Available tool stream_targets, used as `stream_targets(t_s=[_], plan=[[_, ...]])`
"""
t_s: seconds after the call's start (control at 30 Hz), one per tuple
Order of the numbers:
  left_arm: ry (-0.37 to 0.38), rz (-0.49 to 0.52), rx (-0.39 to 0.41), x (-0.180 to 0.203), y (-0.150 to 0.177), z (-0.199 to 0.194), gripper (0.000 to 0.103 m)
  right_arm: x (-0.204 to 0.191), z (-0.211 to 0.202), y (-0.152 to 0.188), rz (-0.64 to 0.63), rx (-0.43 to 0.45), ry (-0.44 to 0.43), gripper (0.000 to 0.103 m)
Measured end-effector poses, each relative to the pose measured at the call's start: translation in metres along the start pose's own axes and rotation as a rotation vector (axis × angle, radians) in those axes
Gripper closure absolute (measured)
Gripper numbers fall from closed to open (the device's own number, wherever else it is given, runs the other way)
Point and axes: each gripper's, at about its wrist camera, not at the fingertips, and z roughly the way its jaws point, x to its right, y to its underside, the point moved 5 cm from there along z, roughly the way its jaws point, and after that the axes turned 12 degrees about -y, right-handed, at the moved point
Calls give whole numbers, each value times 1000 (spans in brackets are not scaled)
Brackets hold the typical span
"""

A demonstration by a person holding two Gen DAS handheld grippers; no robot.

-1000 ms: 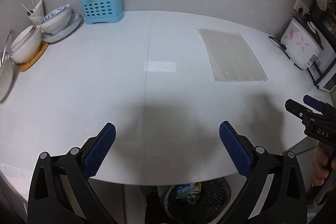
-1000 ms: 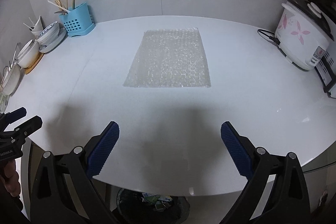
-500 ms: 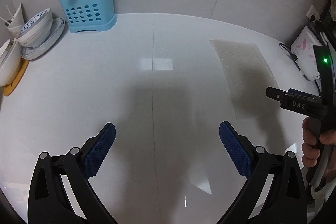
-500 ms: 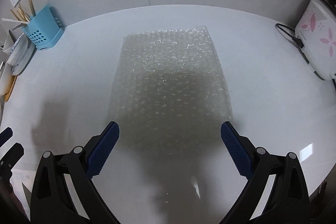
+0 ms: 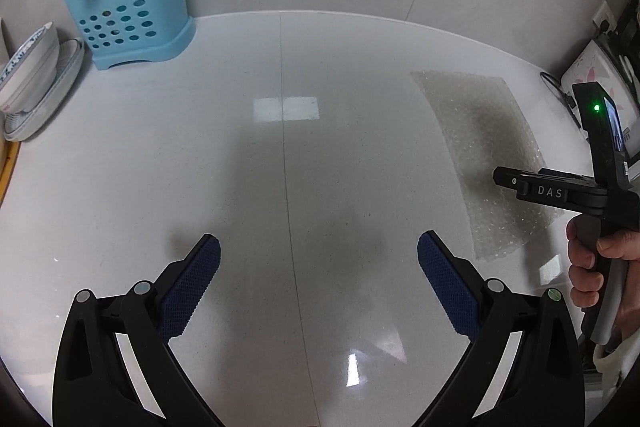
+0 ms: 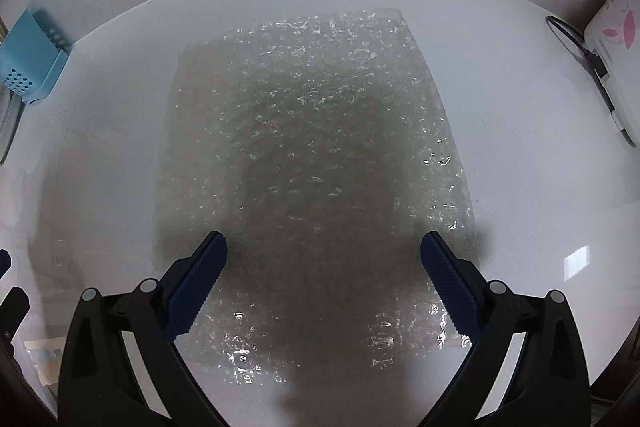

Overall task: Collect trash
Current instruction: 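Raise both open grippers and move the right gripper to the bubble-wrap sheet, then pinch the bubble-wrap sheet edge with the right gripper and lift it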

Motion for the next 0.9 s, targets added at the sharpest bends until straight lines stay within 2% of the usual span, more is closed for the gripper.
stream_targets(t_s=[0.1, 0.2, 0.27, 0.3, 0.37, 0.47, 0.57, 0.9], plan=[[11, 12, -6, 3, -3, 5, 6, 2, 0, -1, 11, -22, -13, 14], [20, 13, -9, 3, -5, 9, 6, 3, -4, -1, 21, -24, -16, 30], [34, 9, -20, 2, -4, 10, 6, 2, -6, -1, 23, -20, -20, 51], [42, 7, -23, 2, -3, 10, 6, 3, -7, -1, 29, -19, -20, 56], [45, 8, -22, 1, -1, 10, 6, 4, -8, 0, 42, -20, -20, 74], [51, 8, -24, 0, 1, 9, 6, 1, -8, 1, 55, -21, -15, 91], [44, 16, -17, -1, 3, 7, 6, 3, -12, 4, 65, -6, -3, 95], [0, -19, 20, -4, 22, -27, 6, 1, -54, 24, 53, 62, -51, 96]])
